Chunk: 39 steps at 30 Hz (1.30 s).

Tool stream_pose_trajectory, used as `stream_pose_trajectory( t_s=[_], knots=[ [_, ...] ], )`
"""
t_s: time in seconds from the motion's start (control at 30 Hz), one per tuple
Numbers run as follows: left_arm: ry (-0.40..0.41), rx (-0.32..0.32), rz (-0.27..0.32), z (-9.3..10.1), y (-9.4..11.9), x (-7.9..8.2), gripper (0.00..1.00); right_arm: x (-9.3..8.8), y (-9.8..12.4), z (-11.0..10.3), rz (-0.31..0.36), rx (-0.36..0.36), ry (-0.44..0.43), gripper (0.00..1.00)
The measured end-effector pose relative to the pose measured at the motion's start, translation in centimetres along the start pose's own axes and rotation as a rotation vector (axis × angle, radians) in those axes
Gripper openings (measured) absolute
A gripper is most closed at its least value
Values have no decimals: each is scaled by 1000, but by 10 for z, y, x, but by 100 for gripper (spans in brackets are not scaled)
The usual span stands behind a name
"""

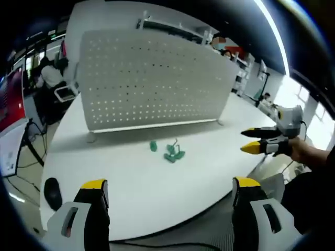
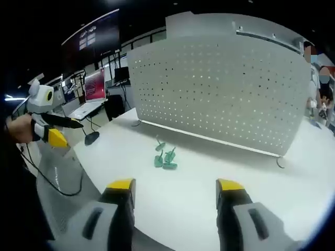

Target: Insert the hook assembly into the mounting plate slot until the hook locks in place.

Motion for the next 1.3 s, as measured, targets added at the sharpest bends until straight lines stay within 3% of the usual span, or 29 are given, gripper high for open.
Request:
stream_pose_trajectory(
  t_s=[0.2,0.67,0.87,1.13,1.3],
  knots=[
    [-11,10,-2,-5,0,1,100,8,-1,3,27,-10,1,53],
    [21,10,18,-14,0,0,99,19,-7,-1,12,10,32,55],
    [29,-11,48,-11,-2,1,100,17,-1,-3,30,13,10,54],
    [-12,-25,8,-2,-1,2,100,14,3,3,26,5,-10,54],
    [-18,-18,22,-4,-1,7,100,8,3,1,17,3,-23,54]
  ],
)
Point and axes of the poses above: the point that each gripper's makers call its tool centre point, and the gripper's own axes: y roughly backward along the fingers, z roughly to its right, x roughly out of its top, the point moved 9 cm from there along y, roughly backward along the fingers, and after that the axes turned 6 degrees about -x, right-handed, at the moved point
